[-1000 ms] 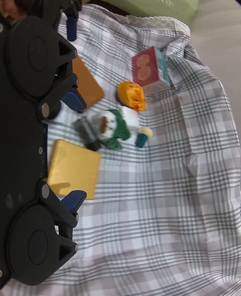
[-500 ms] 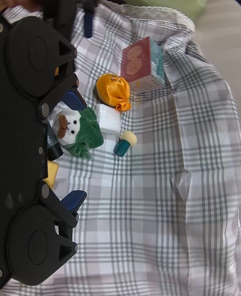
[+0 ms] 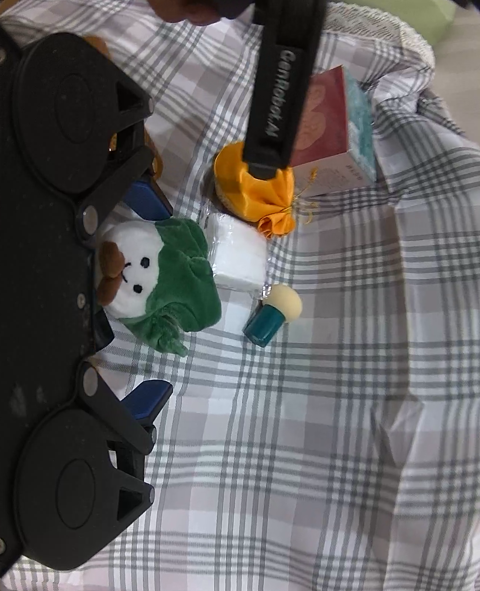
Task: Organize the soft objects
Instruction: 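Grasp the orange satin pouch with the left tool while the right tool grasps the snowman plush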
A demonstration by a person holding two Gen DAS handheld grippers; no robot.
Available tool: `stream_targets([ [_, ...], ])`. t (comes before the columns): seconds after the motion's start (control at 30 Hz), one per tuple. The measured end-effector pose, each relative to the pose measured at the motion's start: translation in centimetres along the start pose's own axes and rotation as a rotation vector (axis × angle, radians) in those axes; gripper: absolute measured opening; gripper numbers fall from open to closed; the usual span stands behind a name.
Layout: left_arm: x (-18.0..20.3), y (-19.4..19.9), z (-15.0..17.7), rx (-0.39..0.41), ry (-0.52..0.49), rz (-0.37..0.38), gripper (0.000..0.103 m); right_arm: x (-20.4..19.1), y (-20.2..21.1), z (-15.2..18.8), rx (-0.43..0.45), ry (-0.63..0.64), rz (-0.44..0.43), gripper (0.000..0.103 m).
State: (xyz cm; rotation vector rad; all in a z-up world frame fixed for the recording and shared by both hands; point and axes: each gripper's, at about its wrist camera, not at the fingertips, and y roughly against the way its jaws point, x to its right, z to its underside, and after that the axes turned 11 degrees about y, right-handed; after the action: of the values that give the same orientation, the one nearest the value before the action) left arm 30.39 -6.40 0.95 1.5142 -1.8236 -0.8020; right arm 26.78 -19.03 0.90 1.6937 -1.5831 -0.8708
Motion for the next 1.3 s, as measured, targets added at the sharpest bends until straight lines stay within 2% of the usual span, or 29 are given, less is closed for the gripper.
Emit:
stream_targets([
  [0.23, 1.4, -3.0, -0.1, -0.012, -0.056, -0.036, 0.095, -0.7, -3.2, 0.4, -0.077, 0.029, 0.024, 0.093],
  [0.43, 1.0, -5.3, 0.0, -0.063, -0.033, -0.029, 0.096, -0.9, -4.0, 0.6, -0.070, 0.015, 0.027, 0.102],
  [0.67, 0.6, -7.6, 0.6, -0.118, -0.023, -0.028, 0.101, -0.3, -4.8, 0.3, -0.088, -0.001, 0.006, 0.103],
  [0.87, 0.9, -8.3, 0.7, -0.117, -0.045, -0.043, 0.101, -0.5, -4.7, 0.9, -0.044, -0.036, 0.022, 0.103],
  [1.03, 1.3, -8.1, 0.4, -0.108, -0.054, -0.044, 0.101, -0.3, -4.9, 0.1, -0.094, -0.051, 0.017, 0.103],
  [1.2, 0.9, -7.6, -0.2, -0.116, -0.051, -0.017, 0.099, -0.1, -5.2, -0.7, -0.142, 0.002, -0.026, 0.103],
  [1.3, 0.9, -7.1, -0.7, -0.104, -0.065, -0.026, 0.099, 0.1, -5.1, -0.7, -0.152, 0.001, -0.046, 0.102],
])
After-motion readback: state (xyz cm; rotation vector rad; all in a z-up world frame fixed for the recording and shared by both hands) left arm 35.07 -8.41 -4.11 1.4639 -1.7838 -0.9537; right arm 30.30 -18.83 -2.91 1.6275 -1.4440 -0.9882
